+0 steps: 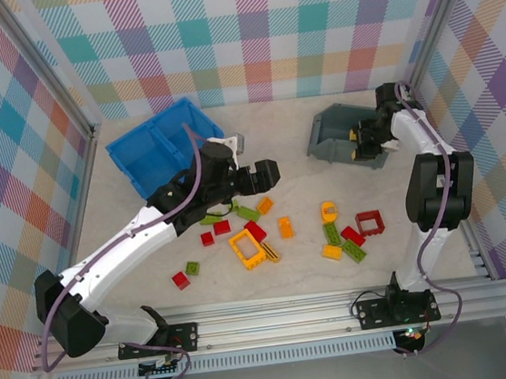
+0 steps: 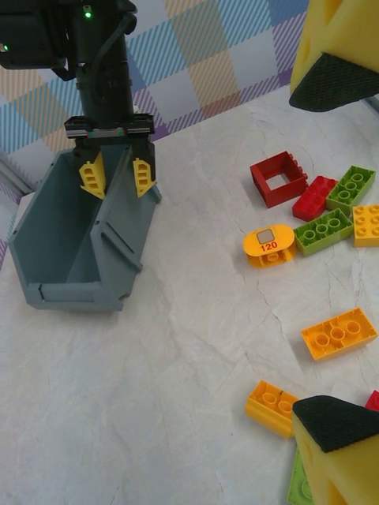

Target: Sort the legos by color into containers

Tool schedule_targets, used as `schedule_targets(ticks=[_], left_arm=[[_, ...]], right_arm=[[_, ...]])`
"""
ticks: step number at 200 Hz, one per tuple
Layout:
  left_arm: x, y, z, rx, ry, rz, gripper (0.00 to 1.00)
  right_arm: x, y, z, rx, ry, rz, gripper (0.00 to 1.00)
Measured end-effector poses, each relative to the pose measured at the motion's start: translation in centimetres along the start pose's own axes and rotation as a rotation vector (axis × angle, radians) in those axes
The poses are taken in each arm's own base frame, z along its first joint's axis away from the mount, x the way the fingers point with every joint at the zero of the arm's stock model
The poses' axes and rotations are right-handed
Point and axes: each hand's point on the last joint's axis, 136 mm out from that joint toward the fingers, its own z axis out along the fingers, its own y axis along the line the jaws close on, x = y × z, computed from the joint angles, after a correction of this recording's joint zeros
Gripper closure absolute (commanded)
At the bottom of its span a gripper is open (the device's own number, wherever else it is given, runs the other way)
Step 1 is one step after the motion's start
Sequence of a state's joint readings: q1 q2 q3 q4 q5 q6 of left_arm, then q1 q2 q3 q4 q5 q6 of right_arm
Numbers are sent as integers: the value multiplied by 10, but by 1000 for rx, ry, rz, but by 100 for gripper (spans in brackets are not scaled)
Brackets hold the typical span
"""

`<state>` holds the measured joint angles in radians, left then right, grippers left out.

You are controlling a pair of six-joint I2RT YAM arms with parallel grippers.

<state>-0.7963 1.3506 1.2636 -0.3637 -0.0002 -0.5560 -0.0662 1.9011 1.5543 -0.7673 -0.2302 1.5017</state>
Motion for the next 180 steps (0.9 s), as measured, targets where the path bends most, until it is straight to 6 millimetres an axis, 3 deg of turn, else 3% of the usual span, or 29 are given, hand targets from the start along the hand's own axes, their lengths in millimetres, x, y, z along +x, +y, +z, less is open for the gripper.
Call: schedule_targets(ticks=[60,103,130,160,180], left_arm=[[-1,4,-1,-24,-8,1,6],[2,29,-11,-153,-4,-5,11],[-2,69,-22,-297,10,-90,18],[-30,161,-44,-511,-32,-320,20],[-50,211,-49,-624,-49,-430,21]], right_arm=[[-5,-11,-3,54,-37,-41,83],[-9,-16,-11,99,-82,-183,91],[-6,-12,-16,110,-97,-367,100],[2,-3,-23,115,-101,-601,100],[8,2,-25,122,-94,-739,100]])
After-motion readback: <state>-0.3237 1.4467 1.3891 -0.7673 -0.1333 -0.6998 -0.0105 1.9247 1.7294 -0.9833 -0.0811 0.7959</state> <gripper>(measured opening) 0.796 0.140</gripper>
